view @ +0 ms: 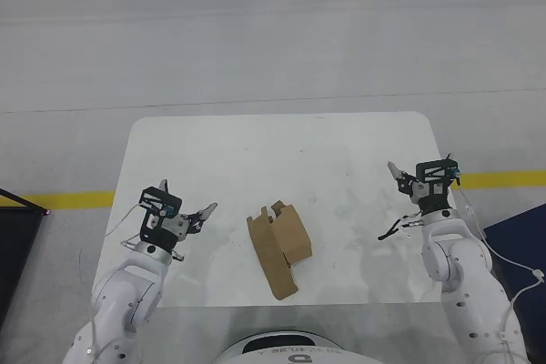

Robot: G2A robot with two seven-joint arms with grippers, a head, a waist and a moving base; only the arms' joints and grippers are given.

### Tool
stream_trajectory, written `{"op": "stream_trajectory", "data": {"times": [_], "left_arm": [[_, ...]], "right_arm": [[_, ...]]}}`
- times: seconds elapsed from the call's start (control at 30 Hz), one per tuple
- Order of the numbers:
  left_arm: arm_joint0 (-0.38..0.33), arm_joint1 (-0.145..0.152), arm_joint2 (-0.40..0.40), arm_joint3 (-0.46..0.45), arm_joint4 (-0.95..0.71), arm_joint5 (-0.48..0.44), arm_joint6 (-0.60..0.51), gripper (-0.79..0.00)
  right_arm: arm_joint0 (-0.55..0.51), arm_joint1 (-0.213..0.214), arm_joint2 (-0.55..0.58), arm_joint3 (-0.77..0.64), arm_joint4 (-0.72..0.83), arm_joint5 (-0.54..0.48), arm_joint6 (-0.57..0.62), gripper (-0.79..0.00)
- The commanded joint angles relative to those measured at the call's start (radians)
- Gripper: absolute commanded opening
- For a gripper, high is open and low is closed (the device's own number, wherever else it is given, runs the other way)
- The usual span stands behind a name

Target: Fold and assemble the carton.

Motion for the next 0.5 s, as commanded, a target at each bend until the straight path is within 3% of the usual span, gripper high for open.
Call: {"op": "stream_trajectory", "data": {"times": [0.0, 0.2, 0.47], "left_arm": [[0.042, -0.001, 0.018, -0.045, -0.039, -0.029, -0.025, 0.000], [0.117, 0.001, 0.060, -0.151, -0.104, -0.092, -0.080, 0.000], [0.125, 0.002, 0.132, -0.175, -0.124, -0.143, -0.129, 0.000]], "right_arm": [[0.000, 0.000, 0.000, 0.000, 0.000, 0.000, 0.000, 0.000], [0.000, 0.000, 0.000, 0.000, 0.000, 0.000, 0.000, 0.000], [0.000, 0.000, 0.000, 0.000, 0.000, 0.000, 0.000, 0.000]]}}
